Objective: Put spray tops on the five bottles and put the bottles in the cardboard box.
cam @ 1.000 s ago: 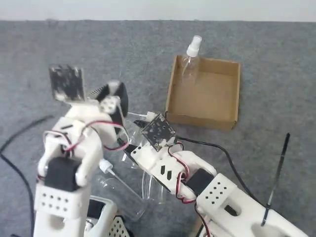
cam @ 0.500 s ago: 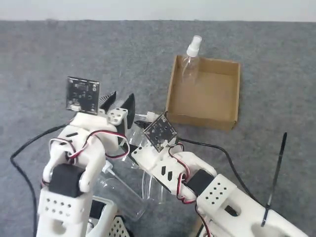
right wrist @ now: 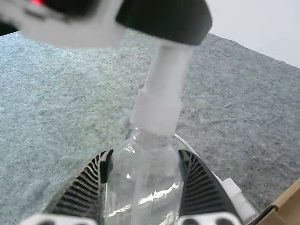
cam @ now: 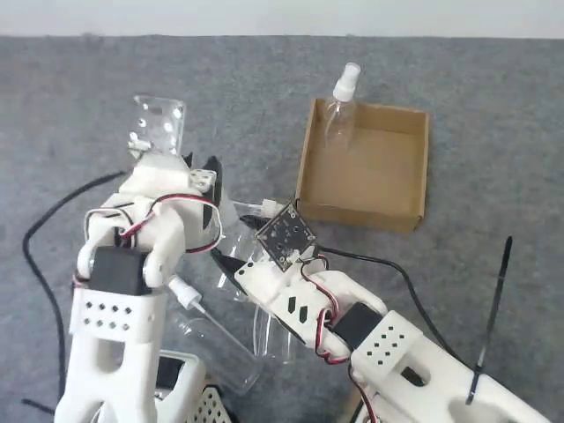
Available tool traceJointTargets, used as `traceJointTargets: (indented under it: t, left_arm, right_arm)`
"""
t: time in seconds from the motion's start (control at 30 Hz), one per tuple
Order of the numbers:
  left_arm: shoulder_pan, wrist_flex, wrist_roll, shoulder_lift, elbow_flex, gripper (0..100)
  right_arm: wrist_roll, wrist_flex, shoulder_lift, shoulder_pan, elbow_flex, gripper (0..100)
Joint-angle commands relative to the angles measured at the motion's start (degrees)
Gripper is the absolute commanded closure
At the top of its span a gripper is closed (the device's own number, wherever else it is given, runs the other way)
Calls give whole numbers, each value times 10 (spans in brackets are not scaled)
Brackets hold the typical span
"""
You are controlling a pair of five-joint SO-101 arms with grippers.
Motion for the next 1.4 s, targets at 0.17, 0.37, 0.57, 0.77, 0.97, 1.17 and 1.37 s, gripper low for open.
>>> traceJointTargets:
  t: [0.17, 0.37, 0.57, 0.77, 0.97, 1.17, 1.37]
  left_arm:
    - [50, 15, -21, -42, 28, 910]
    - [45, 17, -24, -52, -11, 907]
    - [-23, 62, -24, -147, -81, 882]
    - [-56, 54, -23, -271, 44, 828]
    - [-11, -11, -23, -345, 208, 825]
    - [94, -28, -19, -400, 297, 691]
    - [98, -58, -23, -426, 339, 641]
  right_arm:
    - [-5, -17, -22, 0, -4, 992]
    - [-5, 0, -22, 0, -6, 992]
    - [-5, 11, -22, 31, -25, 992]
    - [-6, 86, -15, 96, -123, 992]
    - [-5, 135, -15, 147, -212, 992]
    - [-8, 189, 47, 148, -317, 992]
    - [-9, 192, 111, 116, -347, 992]
